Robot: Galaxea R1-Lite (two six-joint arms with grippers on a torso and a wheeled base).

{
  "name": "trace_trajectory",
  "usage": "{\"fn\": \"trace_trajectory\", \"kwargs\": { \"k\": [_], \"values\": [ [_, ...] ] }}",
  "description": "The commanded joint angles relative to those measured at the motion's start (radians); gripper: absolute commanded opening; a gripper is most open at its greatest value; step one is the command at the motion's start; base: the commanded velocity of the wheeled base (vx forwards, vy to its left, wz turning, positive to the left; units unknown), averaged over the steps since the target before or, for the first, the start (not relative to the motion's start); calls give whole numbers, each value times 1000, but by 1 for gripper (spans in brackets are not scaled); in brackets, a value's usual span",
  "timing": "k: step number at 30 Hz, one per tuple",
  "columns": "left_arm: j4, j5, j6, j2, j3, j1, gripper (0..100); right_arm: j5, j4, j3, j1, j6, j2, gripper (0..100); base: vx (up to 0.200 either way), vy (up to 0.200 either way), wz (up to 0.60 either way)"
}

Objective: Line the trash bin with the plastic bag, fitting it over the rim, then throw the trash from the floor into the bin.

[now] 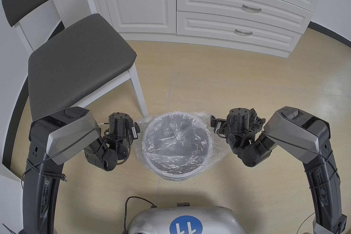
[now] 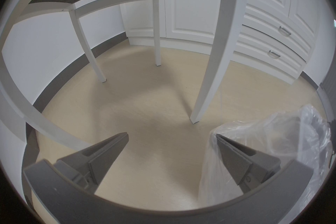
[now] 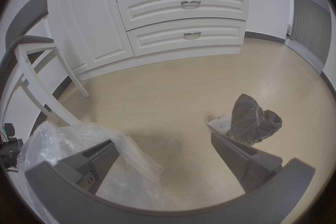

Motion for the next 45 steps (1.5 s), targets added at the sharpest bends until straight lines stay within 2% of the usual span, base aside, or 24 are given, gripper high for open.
{"fn": "trace_trajectory", "kwargs": {
  "k": [1, 9, 10, 12, 18, 22, 25, 34, 41, 45],
  "values": [
    [26, -6, 3, -98, 53, 4, 100, -13, -5, 60, 13, -27, -75, 100, 0, 0, 0],
    [78, -70, 6, -279, 177, -7, 100, -34, -5, 244, 56, -116, -254, 100, 0, 0, 0],
    [90, -99, 9, -302, 207, -12, 100, -56, -12, 293, 57, -177, -285, 100, 0, 0, 0],
    [101, -139, 14, -312, 237, -15, 100, -62, -12, 330, 57, -217, -305, 100, 0, 0, 0],
    [133, -164, 16, -302, 250, -15, 100, -57, 11, 350, 42, -226, -293, 100, 0, 0, 0],
    [251, -164, 36, -313, 247, -7, 100, -37, 120, 386, 19, -237, -302, 100, 0, 0, 0],
    [291, -164, 37, -299, 234, -5, 100, -10, 164, 382, 11, -237, -282, 100, 0, 0, 0],
    [280, -167, 29, -192, 194, 1, 100, 15, 158, 296, -16, -228, -116, 100, 0, 0, 0],
    [280, -167, 22, -77, 152, -5, 100, 65, 167, 196, -12, -139, -7, 100, 0, 0, 0],
    [280, -167, 9, -23, 119, -7, 100, 70, 169, 178, -18, -137, 23, 100, 0, 0, 0]
  ]
}}
